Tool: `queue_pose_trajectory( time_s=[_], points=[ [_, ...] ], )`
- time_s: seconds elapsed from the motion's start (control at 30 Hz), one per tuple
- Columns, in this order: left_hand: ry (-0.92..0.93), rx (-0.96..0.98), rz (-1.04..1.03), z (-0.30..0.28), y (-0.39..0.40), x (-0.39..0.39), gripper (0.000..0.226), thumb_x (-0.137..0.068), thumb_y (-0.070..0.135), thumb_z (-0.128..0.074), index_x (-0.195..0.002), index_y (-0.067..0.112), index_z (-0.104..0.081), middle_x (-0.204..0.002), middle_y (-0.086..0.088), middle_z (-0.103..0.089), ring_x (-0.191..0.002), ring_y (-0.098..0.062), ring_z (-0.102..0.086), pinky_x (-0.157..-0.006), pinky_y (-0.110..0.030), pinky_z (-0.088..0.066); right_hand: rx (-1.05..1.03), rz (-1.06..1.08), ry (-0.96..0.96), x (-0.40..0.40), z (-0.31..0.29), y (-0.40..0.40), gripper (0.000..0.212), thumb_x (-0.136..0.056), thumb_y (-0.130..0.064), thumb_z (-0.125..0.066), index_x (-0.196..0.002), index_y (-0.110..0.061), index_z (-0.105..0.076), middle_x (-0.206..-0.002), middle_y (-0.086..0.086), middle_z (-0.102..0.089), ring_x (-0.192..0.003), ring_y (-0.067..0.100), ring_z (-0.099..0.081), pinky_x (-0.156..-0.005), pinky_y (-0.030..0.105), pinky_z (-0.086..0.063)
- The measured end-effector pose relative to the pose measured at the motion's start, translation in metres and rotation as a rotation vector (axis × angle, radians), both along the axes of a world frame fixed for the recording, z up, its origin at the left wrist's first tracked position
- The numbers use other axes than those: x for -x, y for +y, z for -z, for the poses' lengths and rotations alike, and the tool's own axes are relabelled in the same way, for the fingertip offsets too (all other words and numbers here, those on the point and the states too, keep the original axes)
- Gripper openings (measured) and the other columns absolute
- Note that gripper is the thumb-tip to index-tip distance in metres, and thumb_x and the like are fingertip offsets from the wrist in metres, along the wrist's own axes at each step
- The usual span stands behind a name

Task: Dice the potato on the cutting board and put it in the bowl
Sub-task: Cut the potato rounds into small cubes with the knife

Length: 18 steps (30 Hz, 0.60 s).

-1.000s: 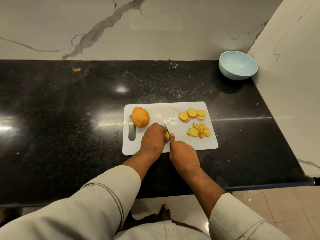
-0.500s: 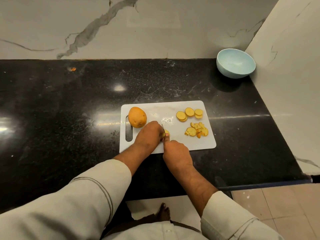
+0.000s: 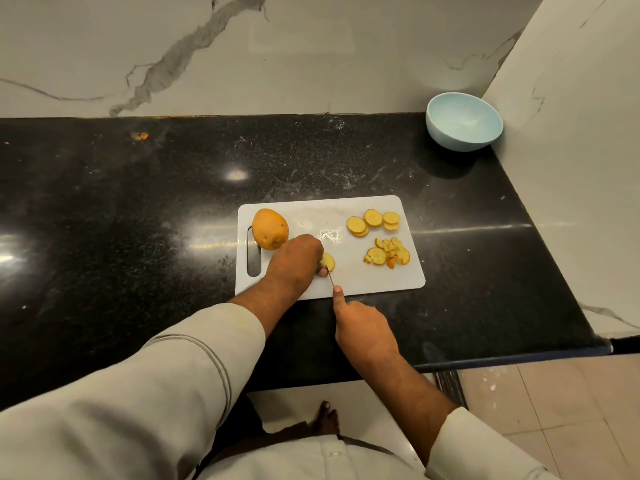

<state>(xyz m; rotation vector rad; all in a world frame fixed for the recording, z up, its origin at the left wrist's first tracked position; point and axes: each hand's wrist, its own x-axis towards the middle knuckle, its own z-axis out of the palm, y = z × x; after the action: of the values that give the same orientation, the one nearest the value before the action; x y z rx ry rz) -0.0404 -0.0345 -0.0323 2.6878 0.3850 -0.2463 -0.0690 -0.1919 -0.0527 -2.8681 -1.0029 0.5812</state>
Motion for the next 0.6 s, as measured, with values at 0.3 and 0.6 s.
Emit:
queue_pose_trajectory(
  time_s=[0.3,0.6],
  points=[
    [-0.124,0.071,-0.143,0.012,-0.006,0.019,0.018,-0.086,0.021,-0.066,-0.087,0.004,-0.071,-0.087,-0.014,-0.060,-0.083,-0.029,-0.058,-0.071,-0.038,-0.048,-0.049,0.079,-0.023,-0.005,-0.015,-0.004,0.055,-0.101,-0.020,-0.036,-0.153,-0.020,-0.018,-0.095,0.005,-0.063,-0.080,0.019,-0.061,-0.068,0.033,-0.049],
    [-0.136,0.080,-0.179,0.007,-0.007,0.024,0.014,-0.086,0.012,-0.059,-0.081,0.005,-0.071,-0.084,-0.009,-0.058,-0.076,-0.022,-0.054,-0.062,-0.028,-0.036,-0.096,0.068,-0.075,-0.024,-0.013,0.036,0.057,-0.097,-0.011,-0.033,-0.152,-0.013,-0.019,-0.099,0.012,-0.061,-0.084,0.030,-0.061,-0.060,0.036,-0.036]
  ],
)
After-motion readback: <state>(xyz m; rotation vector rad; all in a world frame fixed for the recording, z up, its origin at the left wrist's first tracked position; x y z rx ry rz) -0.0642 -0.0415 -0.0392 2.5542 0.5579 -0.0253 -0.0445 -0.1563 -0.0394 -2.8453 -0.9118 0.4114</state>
